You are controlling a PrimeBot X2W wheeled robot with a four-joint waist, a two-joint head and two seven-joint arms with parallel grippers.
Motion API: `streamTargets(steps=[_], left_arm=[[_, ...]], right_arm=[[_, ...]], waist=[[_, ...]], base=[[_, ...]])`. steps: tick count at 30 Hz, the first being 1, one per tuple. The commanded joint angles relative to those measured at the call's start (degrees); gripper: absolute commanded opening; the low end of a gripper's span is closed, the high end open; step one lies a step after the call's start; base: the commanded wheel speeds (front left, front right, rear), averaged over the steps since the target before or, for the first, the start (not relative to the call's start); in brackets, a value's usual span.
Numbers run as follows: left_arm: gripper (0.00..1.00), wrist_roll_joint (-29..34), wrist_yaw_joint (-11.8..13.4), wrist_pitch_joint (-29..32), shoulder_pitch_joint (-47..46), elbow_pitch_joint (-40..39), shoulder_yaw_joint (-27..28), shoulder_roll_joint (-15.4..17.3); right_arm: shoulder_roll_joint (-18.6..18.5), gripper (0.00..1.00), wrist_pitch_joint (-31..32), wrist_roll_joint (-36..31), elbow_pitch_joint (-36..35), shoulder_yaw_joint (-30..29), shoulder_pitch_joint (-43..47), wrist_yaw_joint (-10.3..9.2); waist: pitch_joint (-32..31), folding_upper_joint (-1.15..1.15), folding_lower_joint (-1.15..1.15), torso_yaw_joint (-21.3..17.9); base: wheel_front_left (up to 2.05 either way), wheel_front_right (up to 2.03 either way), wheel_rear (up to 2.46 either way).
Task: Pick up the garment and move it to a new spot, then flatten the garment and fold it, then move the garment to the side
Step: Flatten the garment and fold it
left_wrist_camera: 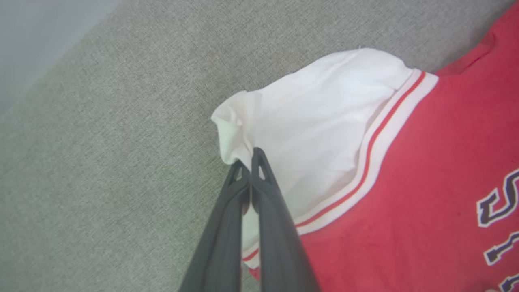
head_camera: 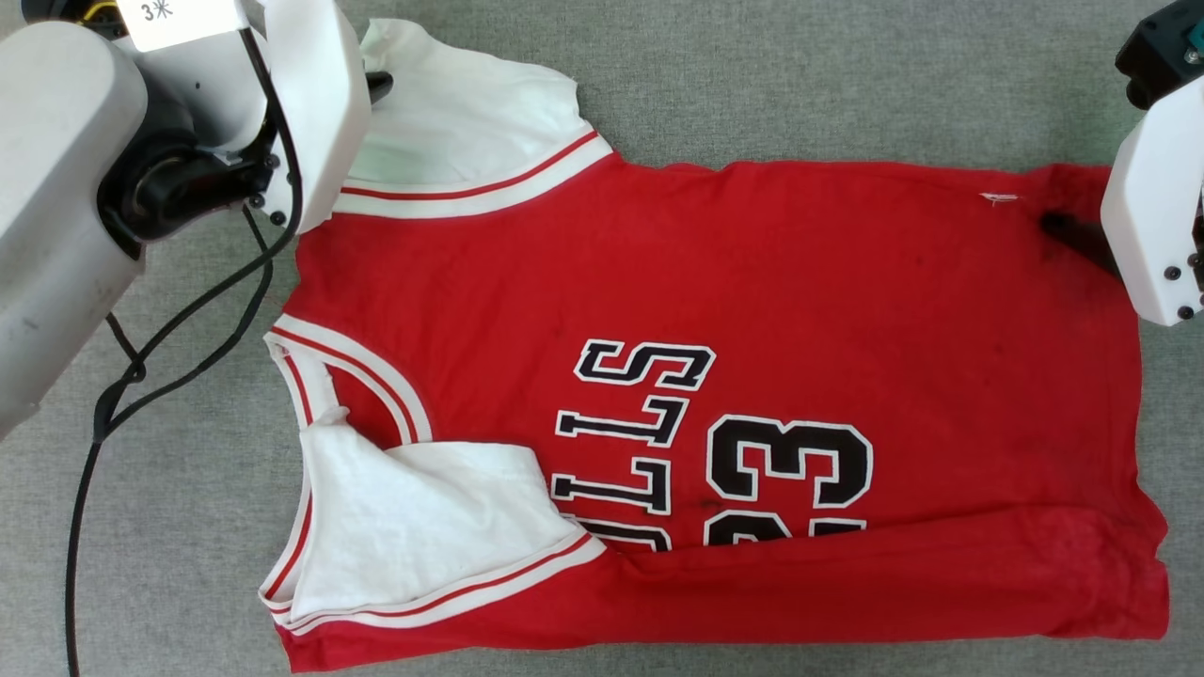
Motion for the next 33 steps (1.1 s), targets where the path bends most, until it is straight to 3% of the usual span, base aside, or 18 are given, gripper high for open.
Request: streamTargets(steps=[1,2,3,12,21,33], left_arm=[[0.0,-0.4,0.0,-0.6,-0.6,-0.1,-0.4,0.4],[0.0,-0.6,0.0,-0.8,-0.4,0.1,-0.6,0.5],[0.0,-0.9,0.0,-1.2,-0.1,0.2,-0.8,0.6],[0.0,-3.3,0.0,-7.3,5.5,-0.7,-3.2,2.8],[0.0,-5.8,0.1,-12.1,15.1,-5.2,-5.9,6.9],[0.0,-9.0,4.9,-17.1,31.7,-13.2,-9.1,12.1]], right_arm=[[1.5,0.43,0.1,1.2,2.3,3.3,3.1,0.09],[1.4,0.18,-0.7,1.4,2.5,3.5,2.9,0.09],[1.3,0.0,-1.5,1.7,2.7,3.6,2.6,0.08],[-1.2,0.0,-11.7,3.9,2.2,4.9,2.8,-0.01],[-4.8,0.0,-21.3,6.9,0.2,7.6,10.3,0.0],[-7.7,0.0,-29.8,9.1,-2.4,8.6,25.6,-0.01]], waist=[[-0.2,0.0,0.0,-0.1],[-0.4,0.0,0.0,-0.2],[-0.8,0.0,0.0,-0.3],[-9.2,0.0,0.0,-0.7],[-18.8,0.0,0.0,-0.3],[-25.6,0.0,0.0,0.2]], base=[[0.0,0.0,0.0],[0.0,0.0,0.0],[0.0,0.0,0.0],[0.0,0.0,0.0],[0.0,0.0,0.0],[0.0,0.0,0.0]])
